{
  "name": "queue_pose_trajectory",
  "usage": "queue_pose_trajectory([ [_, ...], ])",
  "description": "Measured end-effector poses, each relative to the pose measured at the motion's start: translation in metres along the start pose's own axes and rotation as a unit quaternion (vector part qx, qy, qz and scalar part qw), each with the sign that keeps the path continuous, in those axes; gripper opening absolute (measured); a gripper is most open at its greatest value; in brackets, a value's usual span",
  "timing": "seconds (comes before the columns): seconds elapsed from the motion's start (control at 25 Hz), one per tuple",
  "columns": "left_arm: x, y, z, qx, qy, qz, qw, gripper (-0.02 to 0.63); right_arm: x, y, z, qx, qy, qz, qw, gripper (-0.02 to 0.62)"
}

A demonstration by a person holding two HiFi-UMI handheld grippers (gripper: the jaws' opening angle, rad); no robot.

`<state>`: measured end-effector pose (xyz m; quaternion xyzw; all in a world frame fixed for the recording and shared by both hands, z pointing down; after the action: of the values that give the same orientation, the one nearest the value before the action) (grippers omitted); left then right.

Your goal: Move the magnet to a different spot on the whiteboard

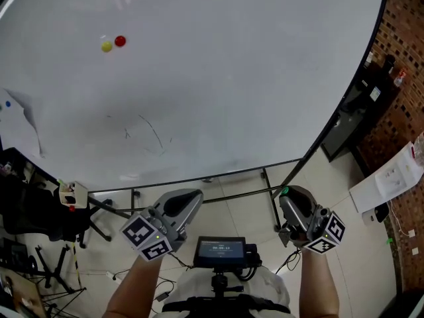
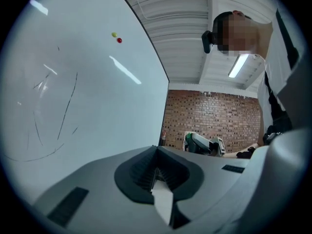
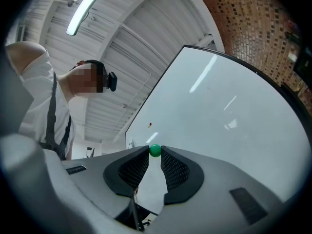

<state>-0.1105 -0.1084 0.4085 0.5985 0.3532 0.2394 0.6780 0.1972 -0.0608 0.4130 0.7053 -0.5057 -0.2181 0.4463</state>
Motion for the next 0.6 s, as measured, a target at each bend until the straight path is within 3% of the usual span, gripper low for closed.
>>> queue_pose_trajectory([
  [0.6, 0.056, 0.002, 0.041, -0.011, 0.013, 0.027, 0.9995, 0.035, 0.006, -0.021, -0.046, 0.004, -0.01, 0.008, 1.0, 0.094],
])
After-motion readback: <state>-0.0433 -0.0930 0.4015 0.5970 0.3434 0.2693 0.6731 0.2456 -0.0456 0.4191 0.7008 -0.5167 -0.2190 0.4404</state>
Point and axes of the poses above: the fingertips, and each gripper's own axes: z forward along the fingers, x to its right, y out of its underside, the point moved 8 cm from there along -z, backward along the fingers, and after that the axes turned 13 degrees about -y, right-handed, at the moved point
